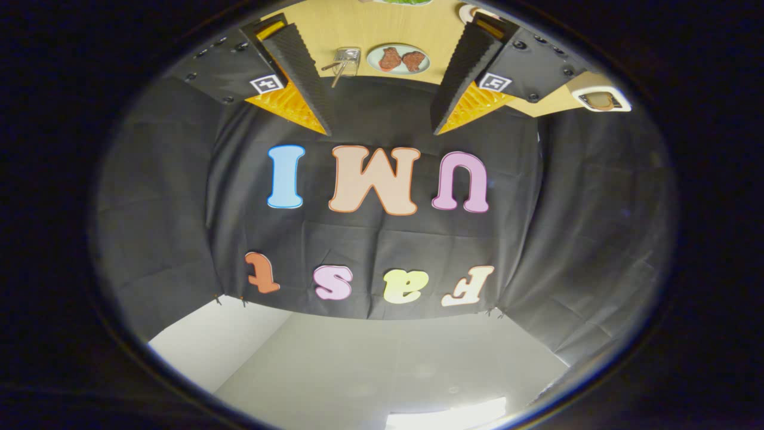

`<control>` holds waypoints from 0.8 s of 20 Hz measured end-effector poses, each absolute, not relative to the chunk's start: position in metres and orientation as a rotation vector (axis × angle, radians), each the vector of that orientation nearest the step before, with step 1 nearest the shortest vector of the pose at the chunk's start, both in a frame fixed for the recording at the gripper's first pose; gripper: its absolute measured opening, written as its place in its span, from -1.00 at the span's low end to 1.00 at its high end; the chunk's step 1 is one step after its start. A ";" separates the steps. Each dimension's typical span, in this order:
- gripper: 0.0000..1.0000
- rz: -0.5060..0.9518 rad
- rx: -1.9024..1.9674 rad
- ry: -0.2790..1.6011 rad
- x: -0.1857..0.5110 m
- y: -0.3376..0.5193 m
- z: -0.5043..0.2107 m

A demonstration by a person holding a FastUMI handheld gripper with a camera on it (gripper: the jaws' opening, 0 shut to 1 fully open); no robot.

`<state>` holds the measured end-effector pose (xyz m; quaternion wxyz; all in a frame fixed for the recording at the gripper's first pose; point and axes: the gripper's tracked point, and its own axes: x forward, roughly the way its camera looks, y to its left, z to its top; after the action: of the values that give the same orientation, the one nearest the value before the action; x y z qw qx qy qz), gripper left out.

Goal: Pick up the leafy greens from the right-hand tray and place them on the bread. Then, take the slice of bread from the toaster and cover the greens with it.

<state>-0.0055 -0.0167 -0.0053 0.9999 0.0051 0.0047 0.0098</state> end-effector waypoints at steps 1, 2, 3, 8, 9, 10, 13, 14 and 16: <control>1.00 0.032 0.009 0.018 -0.005 -0.016 -0.010; 1.00 0.043 0.004 0.028 -0.005 -0.017 -0.013; 1.00 0.058 -0.002 0.038 -0.006 -0.017 -0.018; 1.00 0.144 -0.065 0.104 -0.009 -0.017 -0.044; 1.00 0.163 -0.076 0.121 -0.010 -0.015 -0.051; 1.00 0.183 -0.084 0.138 -0.011 -0.015 -0.057; 1.00 0.250 -0.098 0.184 -0.013 -0.011 -0.076; 1.00 0.272 -0.106 0.201 -0.015 -0.010 -0.082; 1.00 0.320 -0.118 0.237 -0.017 -0.008 -0.098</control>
<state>-0.0174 -0.0082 -0.0980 0.9785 -0.0584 0.1178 0.1589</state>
